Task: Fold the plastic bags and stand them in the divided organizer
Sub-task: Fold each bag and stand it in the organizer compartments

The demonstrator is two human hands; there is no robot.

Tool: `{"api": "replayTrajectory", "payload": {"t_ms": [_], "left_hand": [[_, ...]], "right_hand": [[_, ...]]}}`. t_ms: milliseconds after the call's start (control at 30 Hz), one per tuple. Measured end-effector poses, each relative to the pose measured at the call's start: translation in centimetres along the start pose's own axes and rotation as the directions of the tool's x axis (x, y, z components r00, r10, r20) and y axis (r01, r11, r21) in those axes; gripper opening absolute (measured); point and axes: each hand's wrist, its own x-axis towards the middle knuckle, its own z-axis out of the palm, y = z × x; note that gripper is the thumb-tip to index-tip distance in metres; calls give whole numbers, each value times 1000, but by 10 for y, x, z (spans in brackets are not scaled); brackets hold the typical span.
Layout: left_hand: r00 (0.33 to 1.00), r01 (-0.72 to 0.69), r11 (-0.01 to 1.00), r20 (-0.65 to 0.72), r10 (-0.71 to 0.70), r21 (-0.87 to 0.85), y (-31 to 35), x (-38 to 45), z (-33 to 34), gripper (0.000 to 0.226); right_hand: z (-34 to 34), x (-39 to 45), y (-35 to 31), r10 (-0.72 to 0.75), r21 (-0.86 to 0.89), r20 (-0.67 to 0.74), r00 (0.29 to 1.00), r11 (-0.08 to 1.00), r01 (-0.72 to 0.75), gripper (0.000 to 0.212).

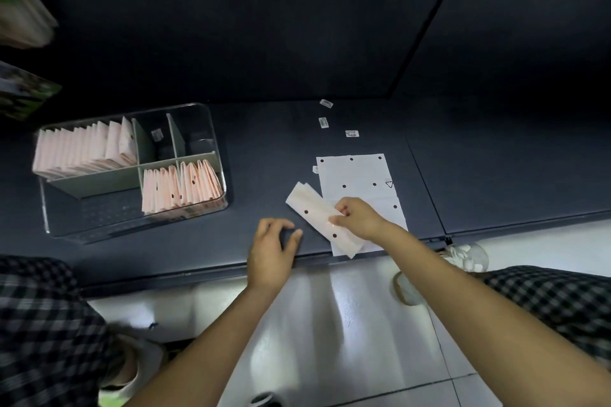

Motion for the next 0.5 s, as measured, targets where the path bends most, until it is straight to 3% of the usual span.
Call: {"api": "replayTrajectory", "payload": {"t_ms": [33,100,167,267,333,500], "left_hand": [[987,160,976,44,-156,-150,5,0,-1,13],[896,442,789,252,-366,-426,17,-3,-4,12],[818,574,604,428,-384,-553,26,-9,-8,13],[809,587,451,472,-351,-672,36,-16,-18,15],[818,571,443,433,-380,-691,41,-19,-25,14],[858,511,569,348,-377,-645,47,-23,-41,13]], "right_hand": [[2,-6,-2,12,101,-2,1000,995,-11,23],[8,-20,-6,41,250,4,999,968,-41,24],[16,-34,-12,53,393,38,998,917,-63,17],[26,-49,-18,19,559,89,996,826,-66,7],[32,-59,-22,9,580,103,995,812,-67,3],[40,-76,-35,39,565,-48,998,825,-5,30]]}}
